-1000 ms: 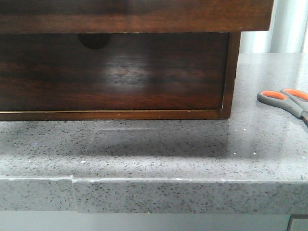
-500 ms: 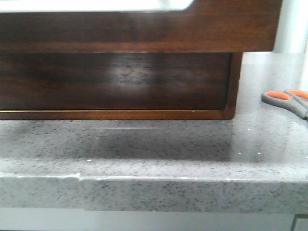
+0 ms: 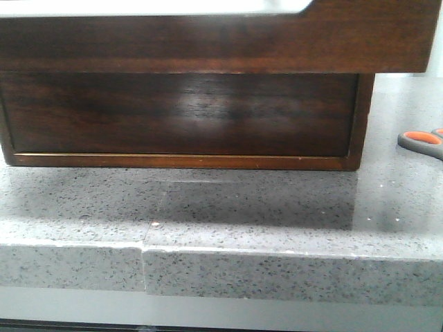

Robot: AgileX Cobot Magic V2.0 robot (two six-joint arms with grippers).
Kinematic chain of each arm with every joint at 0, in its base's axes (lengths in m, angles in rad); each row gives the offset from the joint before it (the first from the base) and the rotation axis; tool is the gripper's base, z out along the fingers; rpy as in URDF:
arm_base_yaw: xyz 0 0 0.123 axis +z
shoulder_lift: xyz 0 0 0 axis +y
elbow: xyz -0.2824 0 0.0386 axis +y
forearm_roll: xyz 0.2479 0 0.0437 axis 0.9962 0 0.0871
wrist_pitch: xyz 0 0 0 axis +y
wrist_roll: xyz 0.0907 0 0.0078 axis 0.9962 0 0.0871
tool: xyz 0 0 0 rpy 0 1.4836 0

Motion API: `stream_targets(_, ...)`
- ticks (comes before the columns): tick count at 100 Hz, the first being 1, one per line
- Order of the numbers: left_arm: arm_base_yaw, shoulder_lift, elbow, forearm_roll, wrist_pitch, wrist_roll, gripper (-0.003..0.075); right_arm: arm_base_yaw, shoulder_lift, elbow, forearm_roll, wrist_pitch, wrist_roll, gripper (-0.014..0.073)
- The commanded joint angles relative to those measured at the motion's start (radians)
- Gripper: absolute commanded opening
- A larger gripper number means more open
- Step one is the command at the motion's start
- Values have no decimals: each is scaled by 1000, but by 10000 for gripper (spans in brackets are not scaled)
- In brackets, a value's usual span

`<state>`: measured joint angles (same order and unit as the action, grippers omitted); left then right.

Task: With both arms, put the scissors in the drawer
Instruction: 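Pull the drawer open toward the robot with the left gripper, then grasp the grey-and-orange scissors by the handles with the right gripper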

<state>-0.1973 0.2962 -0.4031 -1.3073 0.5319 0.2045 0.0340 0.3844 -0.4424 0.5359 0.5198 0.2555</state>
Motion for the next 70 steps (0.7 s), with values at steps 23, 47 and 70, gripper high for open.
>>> stream_targets(23,-4,-39,-191,331,139,87,-20,-5,254,-315,-402,232,-10,424)
stream_targets(47,-4,-39,-300,657,316,87,-20,0,561,-571,-496,490,-87,424)
stream_targets(70,-4,-39,-310,639,318,85,-20,93,787,-613,-499,456,-110,425)
